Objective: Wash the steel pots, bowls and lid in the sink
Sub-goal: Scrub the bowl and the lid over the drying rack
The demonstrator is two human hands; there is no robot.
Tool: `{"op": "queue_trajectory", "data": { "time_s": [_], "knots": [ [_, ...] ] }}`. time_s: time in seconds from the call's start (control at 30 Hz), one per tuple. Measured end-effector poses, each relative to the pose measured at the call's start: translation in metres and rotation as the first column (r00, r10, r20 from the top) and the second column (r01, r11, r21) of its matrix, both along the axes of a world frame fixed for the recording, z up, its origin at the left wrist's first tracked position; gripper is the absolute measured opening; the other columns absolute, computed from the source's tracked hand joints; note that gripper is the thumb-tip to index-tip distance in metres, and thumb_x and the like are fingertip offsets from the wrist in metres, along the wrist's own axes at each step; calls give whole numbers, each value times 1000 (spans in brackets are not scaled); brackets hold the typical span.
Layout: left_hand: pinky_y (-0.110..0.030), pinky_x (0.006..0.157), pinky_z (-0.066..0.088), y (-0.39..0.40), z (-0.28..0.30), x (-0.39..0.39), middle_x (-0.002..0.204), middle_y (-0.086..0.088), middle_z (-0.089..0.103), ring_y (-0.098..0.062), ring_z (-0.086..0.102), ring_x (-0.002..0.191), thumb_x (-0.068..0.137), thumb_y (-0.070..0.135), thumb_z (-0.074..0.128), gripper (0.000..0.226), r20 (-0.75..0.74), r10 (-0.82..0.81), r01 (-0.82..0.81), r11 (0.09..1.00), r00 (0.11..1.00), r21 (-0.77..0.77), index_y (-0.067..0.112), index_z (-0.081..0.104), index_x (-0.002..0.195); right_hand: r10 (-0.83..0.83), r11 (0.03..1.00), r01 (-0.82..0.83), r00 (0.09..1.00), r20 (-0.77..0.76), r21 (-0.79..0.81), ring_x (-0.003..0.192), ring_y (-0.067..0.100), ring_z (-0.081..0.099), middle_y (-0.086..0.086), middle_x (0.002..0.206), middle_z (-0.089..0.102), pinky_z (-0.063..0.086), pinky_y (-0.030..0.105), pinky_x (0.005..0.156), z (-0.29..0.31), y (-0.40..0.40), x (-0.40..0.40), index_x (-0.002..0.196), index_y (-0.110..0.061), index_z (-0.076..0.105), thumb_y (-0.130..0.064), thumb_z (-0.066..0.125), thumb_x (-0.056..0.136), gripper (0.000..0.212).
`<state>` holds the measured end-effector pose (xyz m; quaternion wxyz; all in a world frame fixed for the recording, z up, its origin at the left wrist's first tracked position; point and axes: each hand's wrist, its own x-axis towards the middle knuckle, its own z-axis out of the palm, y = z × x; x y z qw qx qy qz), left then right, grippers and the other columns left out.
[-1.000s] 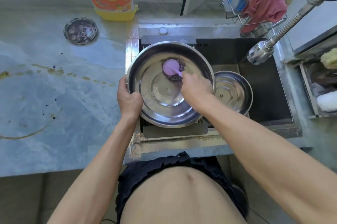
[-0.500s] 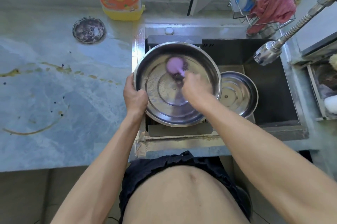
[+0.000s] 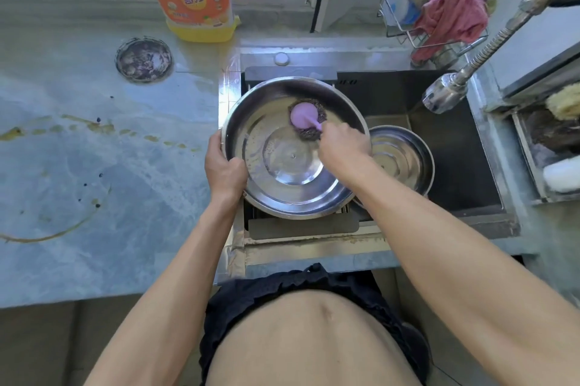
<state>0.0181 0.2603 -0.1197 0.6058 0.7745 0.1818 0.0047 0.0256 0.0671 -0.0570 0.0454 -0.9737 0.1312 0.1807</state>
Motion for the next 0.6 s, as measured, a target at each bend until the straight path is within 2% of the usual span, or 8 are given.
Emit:
{"op": "queue_trajectory", "data": {
  "time_s": [0.07,0.13,0.23,0.27,0.4,0.5,0.53,0.6],
  "knots": [
    [-7,71,45,0,-1,0,104,-2,65,-13,60,89,73,-18,40,59,5,2,-2,1000,1000,-5,7,62,122,148,980,-142,989,-32,141,104,34,60,12,119,60,41,36,75,2,23,-7,127,-16,55,-18,38,102,31],
    [-10,75,49,1,-3,-5,106,-2,66,-15,62,94,73,-18,43,60,27,-16,16,1000,1000,-12,9,62,123,277,937,-245,956,-100,250,93,32,56,9,107,56,37,35,72,2,37,-15,124,-21,57,-25,43,101,27],
    [-9,72,47,2,-5,-3,105,-2,65,-14,60,92,76,-16,45,57,13,-16,16,1000,1000,13,9,61,124,4,983,0,1000,-24,185,107,34,59,12,116,58,38,33,75,3,22,13,126,-16,58,-19,46,98,30],
    [-8,70,46,2,-6,-2,103,-3,65,-16,60,90,75,-15,43,56,15,-2,2,1000,1000,17,7,62,123,-10,988,11,1000,-8,156,108,34,59,12,119,60,38,33,75,2,24,15,127,-15,57,-17,46,98,31],
    [-12,72,47,0,-7,-4,93,4,64,-8,59,83,70,-14,42,56,41,-1,1,1000,999,16,7,63,117,218,945,-196,974,-61,262,98,32,60,10,109,62,39,33,69,3,39,2,119,-18,62,-20,47,98,26],
    [-13,71,48,1,-6,-4,95,2,64,-8,60,83,73,-16,41,56,37,-7,6,1000,999,21,8,62,118,-9,986,2,999,39,169,107,33,60,11,117,62,38,32,76,3,8,17,126,-19,60,-19,47,97,31],
    [-11,70,48,0,-5,-3,97,1,65,-11,60,84,73,-16,41,55,28,3,-4,1000,1000,22,7,62,119,6,989,-13,999,47,145,104,34,60,12,115,62,37,33,74,2,8,13,125,-19,59,-18,46,97,30],
    [-9,71,48,-2,-5,-5,99,0,64,-11,60,85,73,-18,41,57,27,9,-9,1000,1000,3,7,62,120,201,952,-191,980,-14,238,88,31,57,10,105,61,37,33,67,0,23,-9,118,-20,59,-22,46,99,23]
  ]
}}
